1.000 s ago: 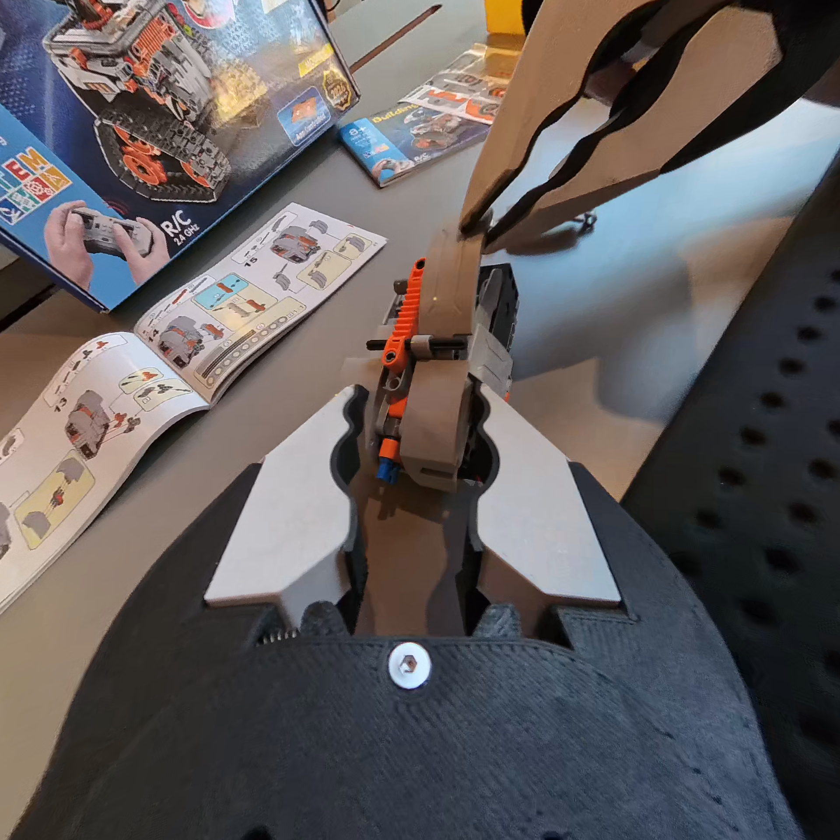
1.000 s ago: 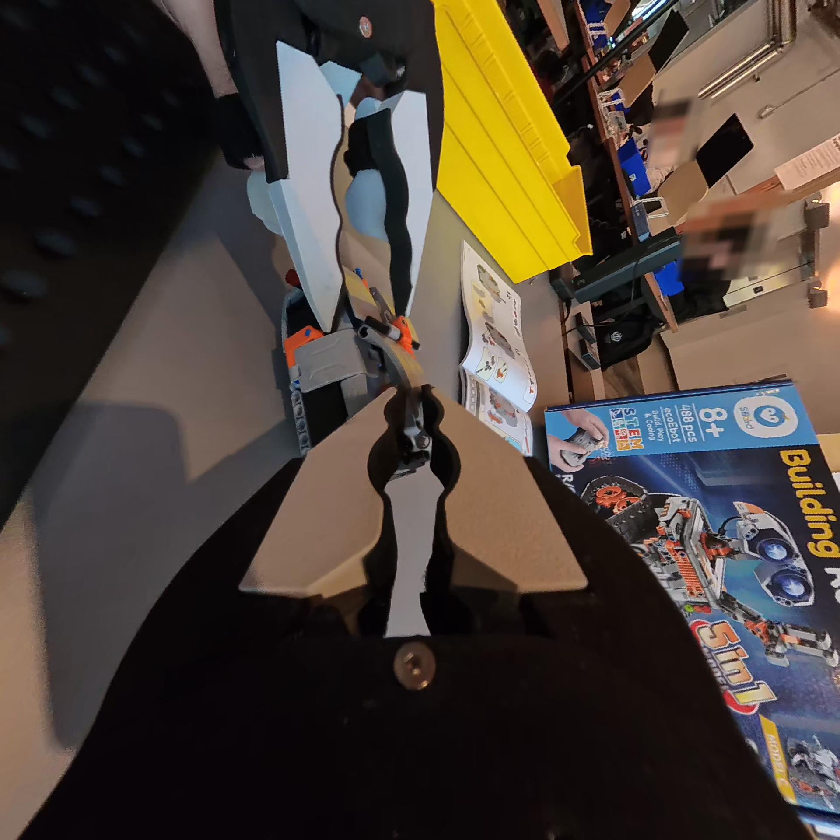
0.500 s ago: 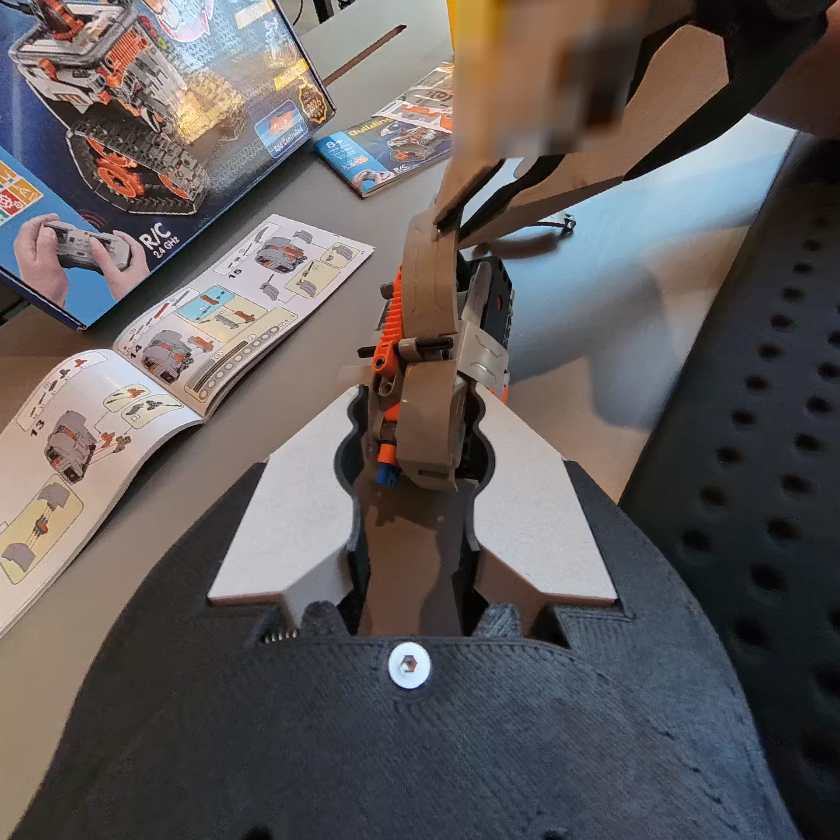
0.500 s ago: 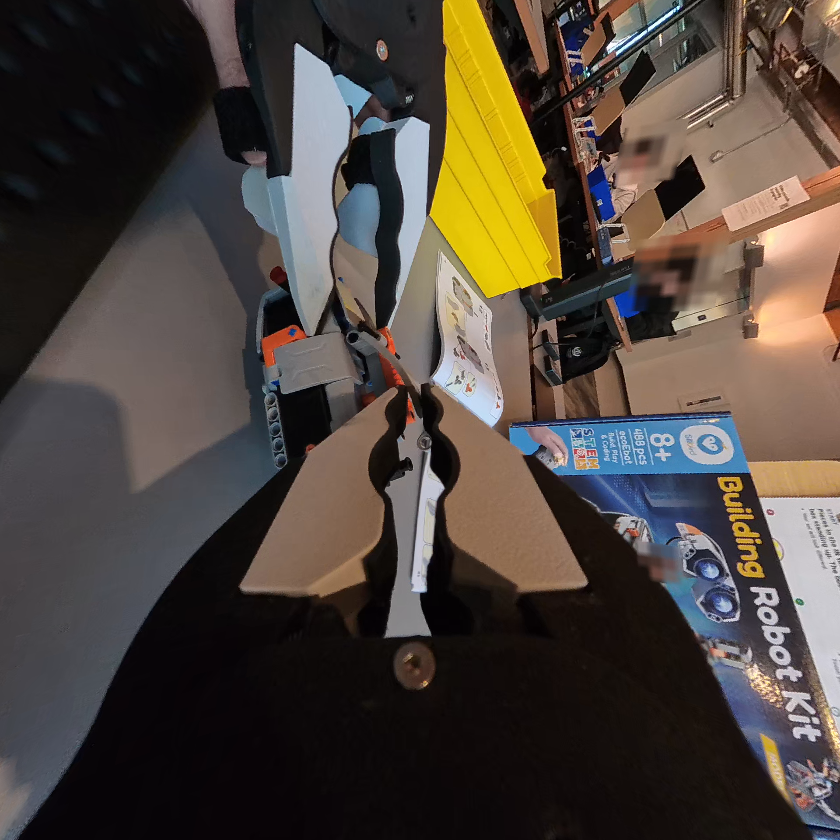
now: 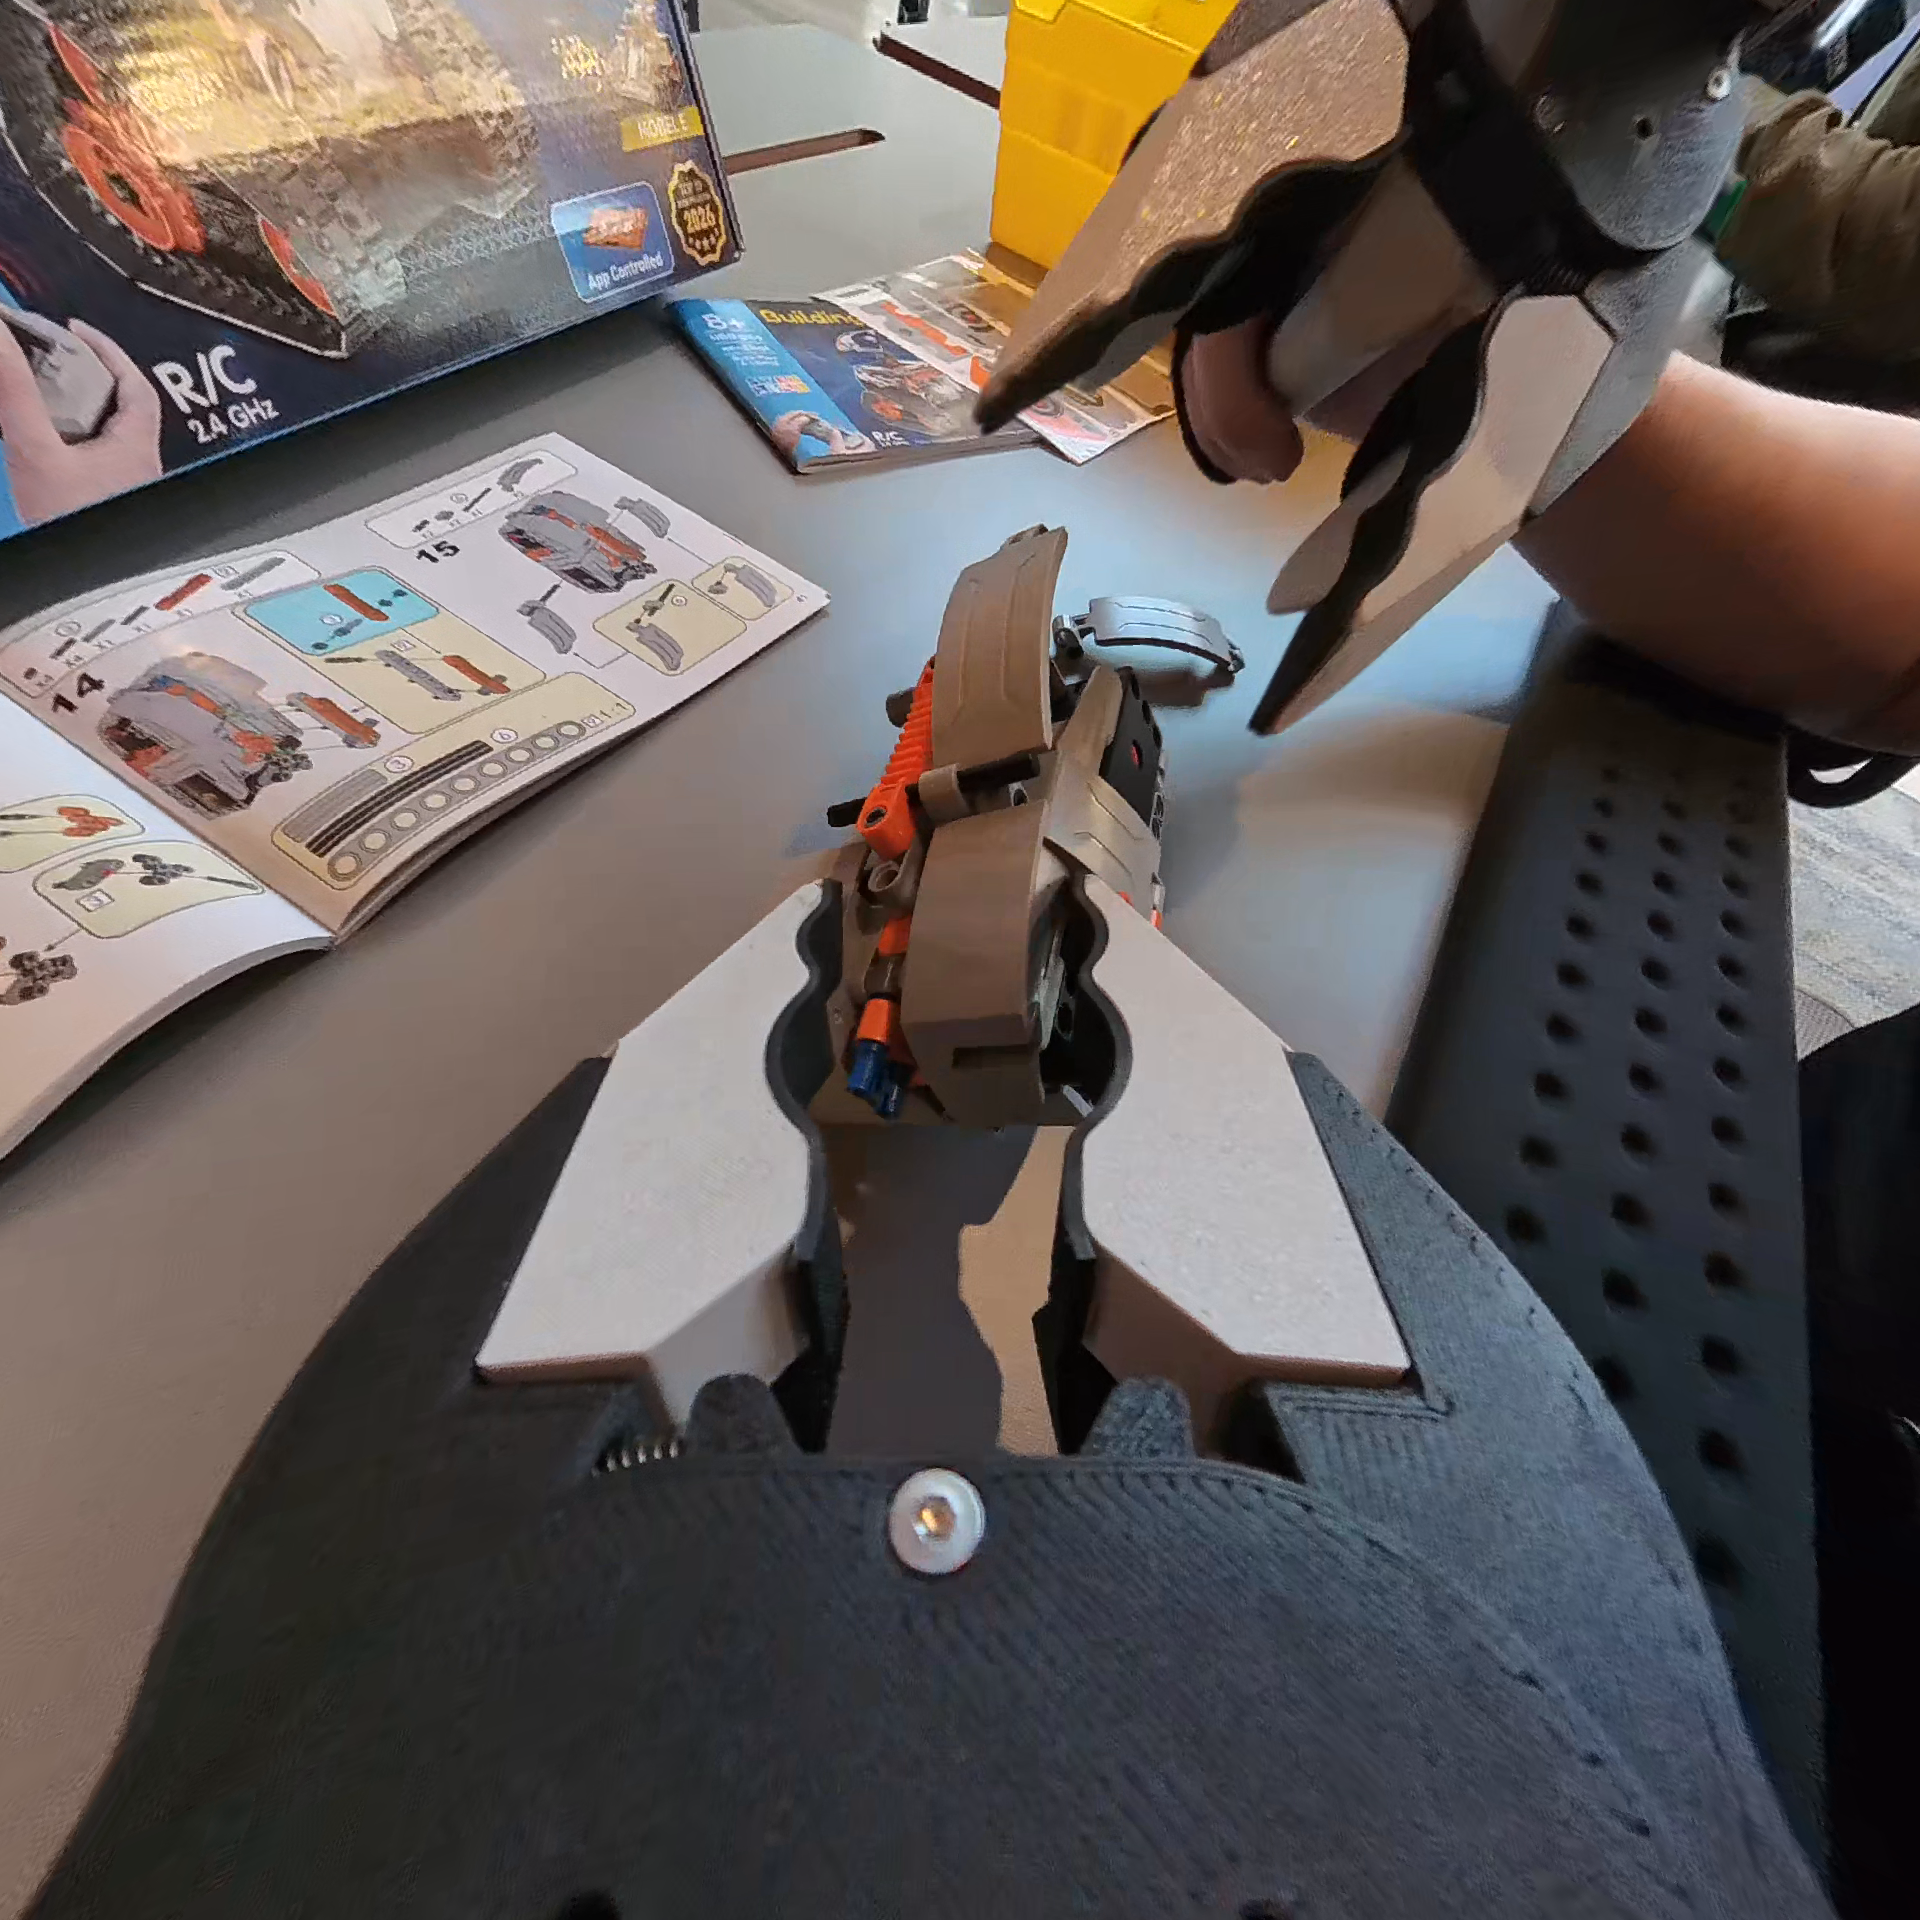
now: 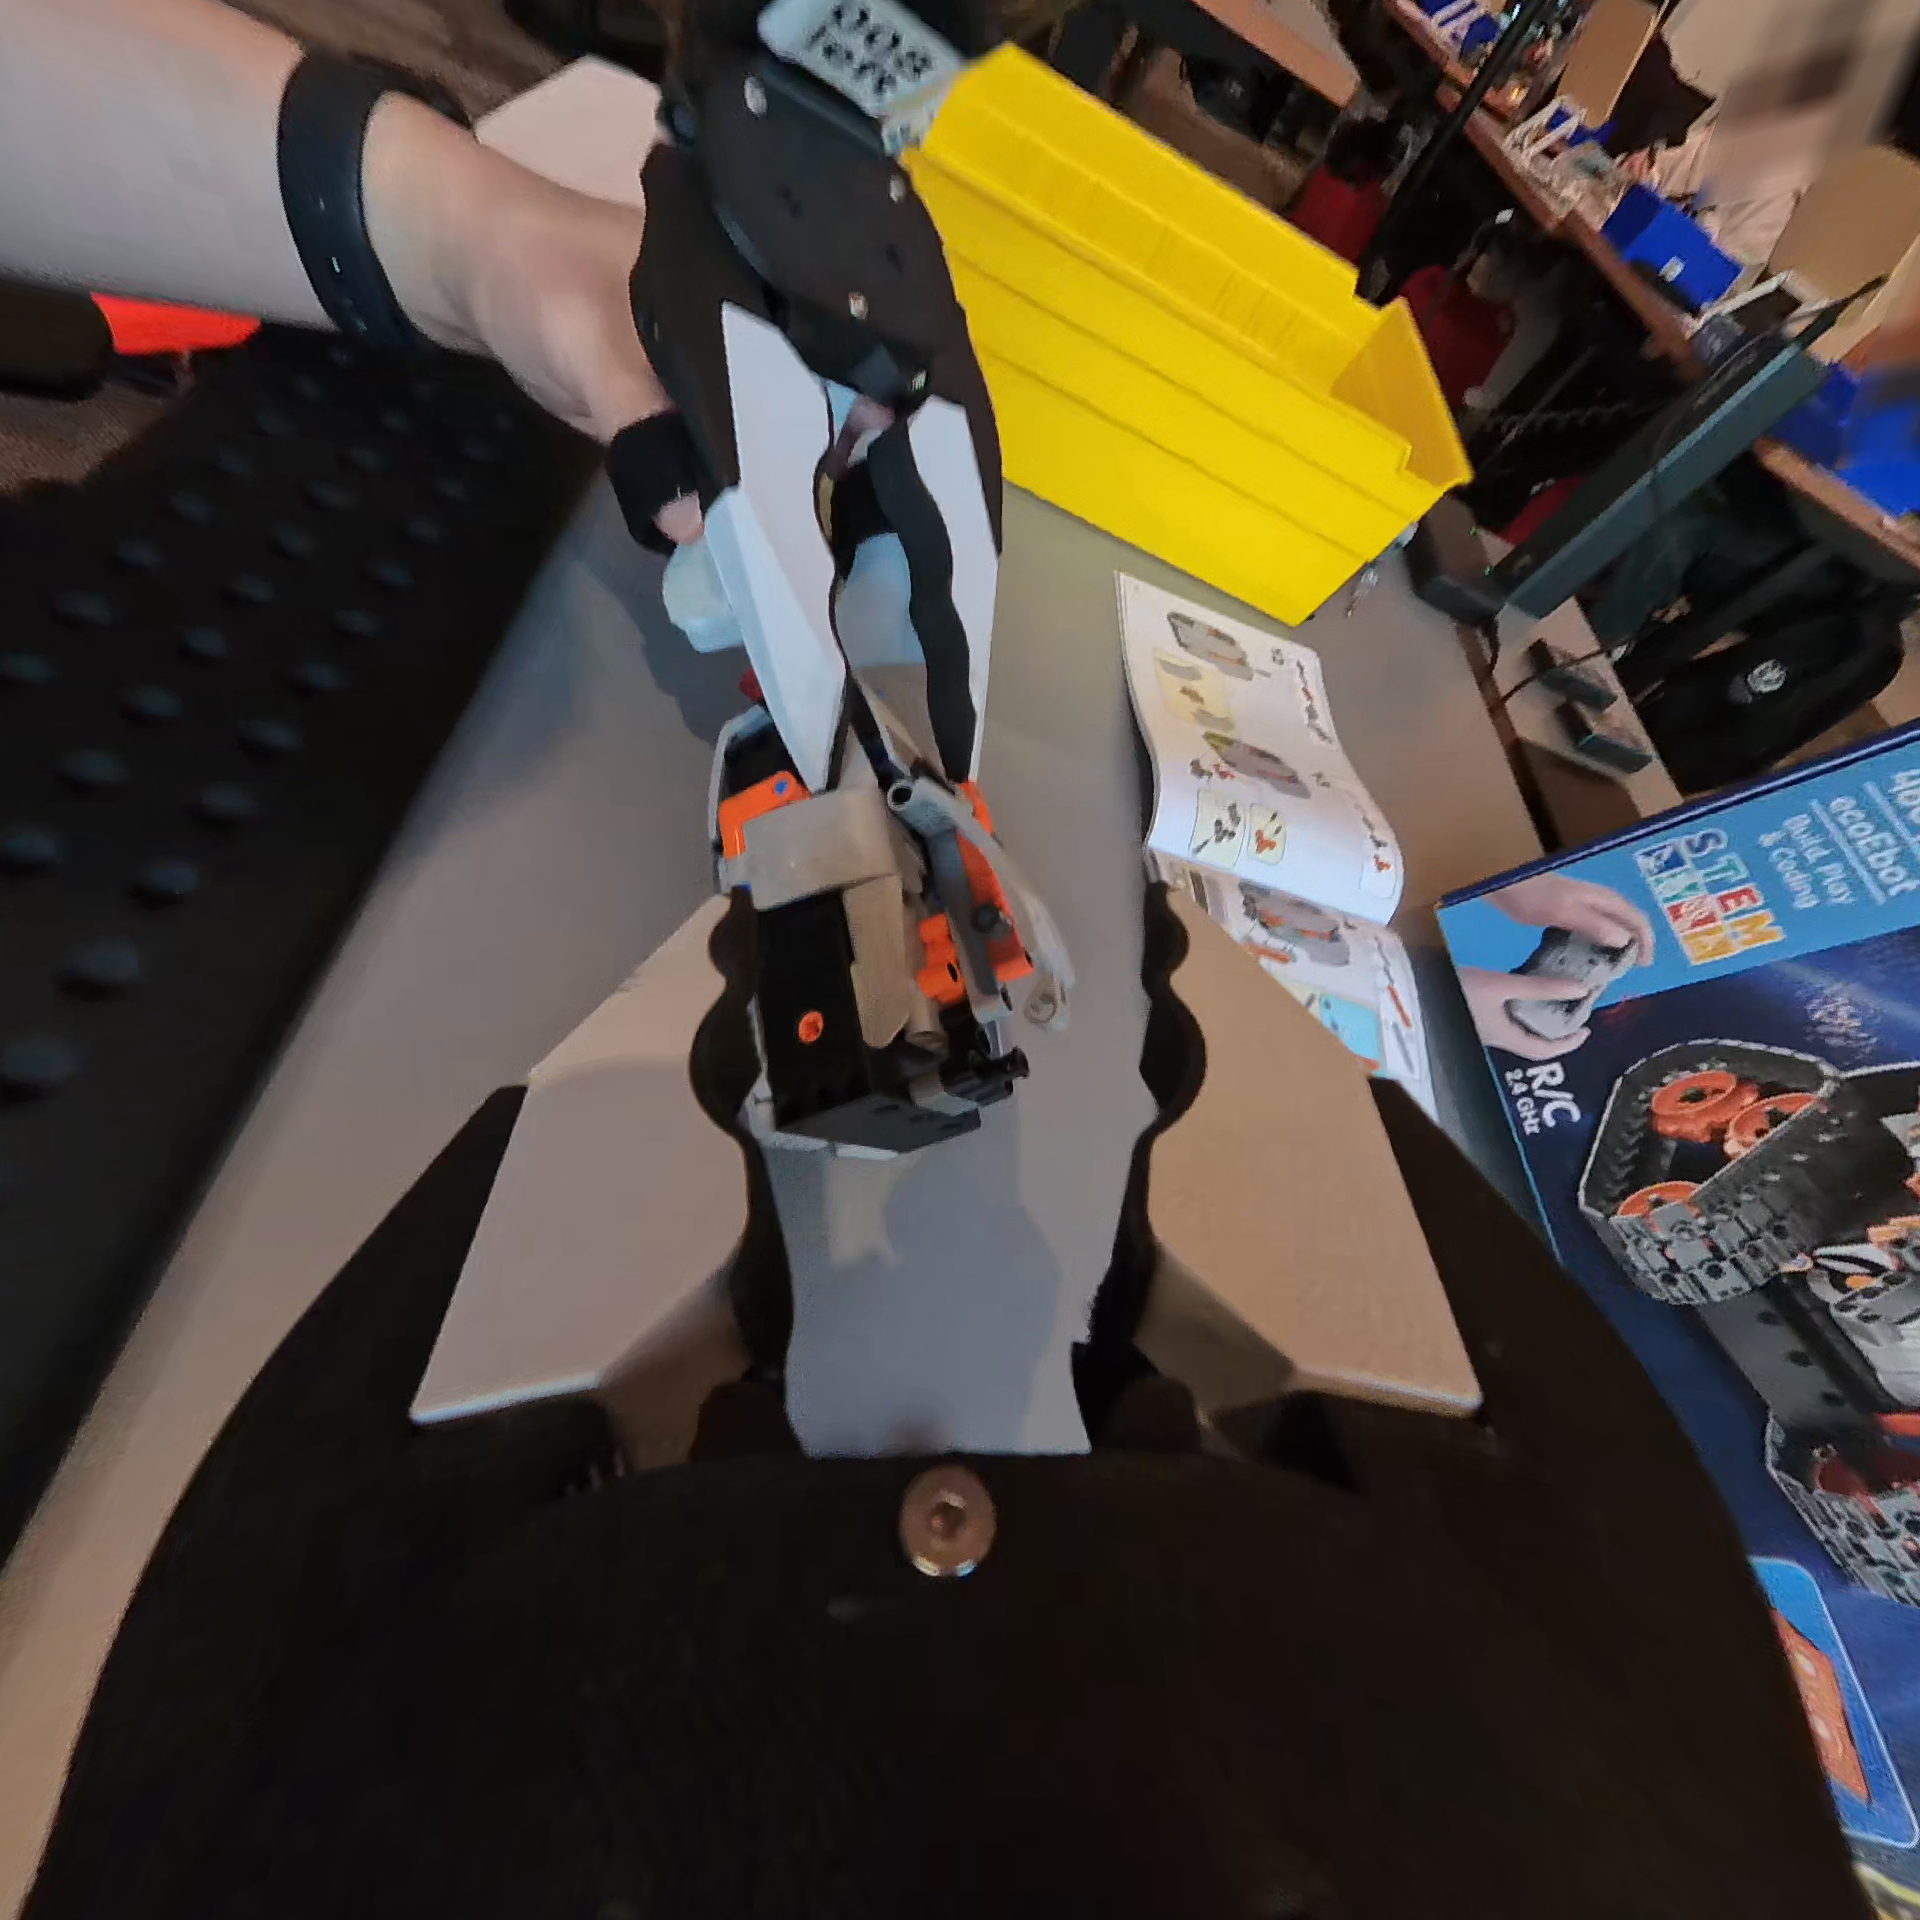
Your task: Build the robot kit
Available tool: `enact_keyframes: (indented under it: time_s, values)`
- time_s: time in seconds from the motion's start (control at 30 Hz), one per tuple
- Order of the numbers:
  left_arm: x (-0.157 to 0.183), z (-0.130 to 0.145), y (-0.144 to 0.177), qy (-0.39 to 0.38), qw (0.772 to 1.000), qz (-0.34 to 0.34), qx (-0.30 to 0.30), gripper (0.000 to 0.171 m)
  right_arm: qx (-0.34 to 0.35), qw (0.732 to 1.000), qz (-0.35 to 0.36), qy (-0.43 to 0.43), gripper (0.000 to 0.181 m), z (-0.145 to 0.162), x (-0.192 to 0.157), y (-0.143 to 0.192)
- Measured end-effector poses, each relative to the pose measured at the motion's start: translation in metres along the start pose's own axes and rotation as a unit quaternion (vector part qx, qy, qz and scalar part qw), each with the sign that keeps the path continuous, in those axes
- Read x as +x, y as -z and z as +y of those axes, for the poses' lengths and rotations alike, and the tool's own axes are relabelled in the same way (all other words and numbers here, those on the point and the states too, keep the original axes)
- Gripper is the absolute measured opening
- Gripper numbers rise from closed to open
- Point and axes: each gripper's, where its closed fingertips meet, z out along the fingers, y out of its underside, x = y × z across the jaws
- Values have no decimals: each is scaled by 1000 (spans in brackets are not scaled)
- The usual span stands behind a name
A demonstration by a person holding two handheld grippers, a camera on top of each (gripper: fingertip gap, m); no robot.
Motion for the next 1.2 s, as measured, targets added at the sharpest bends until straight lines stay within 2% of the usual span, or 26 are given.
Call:
enact_keyframes:
  time_s: [0.2, 0.3, 0.7, 0.93, 1.1, 1.2]
  values:
    - [-4, -1, -1, 29, 999, 13, 12, 41, -45, 999, -2, 21, 74, 21, -11, -14]
    - [-5, -1, -1, 39, 999, 16, 20, 42, -49, 999, -11, -1, 65, 24, -12, -11]
    - [-4, -1, -1, 34, 999, 23, 28, 42, -18, 999, -15, -44, 64, 21, -10, -6]
    - [22, 7, 4, -103, 994, -2, 20, 38, 26, 996, -39, -74, 58, 11, -20, 10]
    - [36, 18, 4, -225, 973, -57, -9, 39, 41, 992, -64, -101, 57, -1, -31, 1]
    - [39, 21, 3, -266, 960, -81, -19, 39, 33, 993, -69, -85, 54, -9, -38, -8]
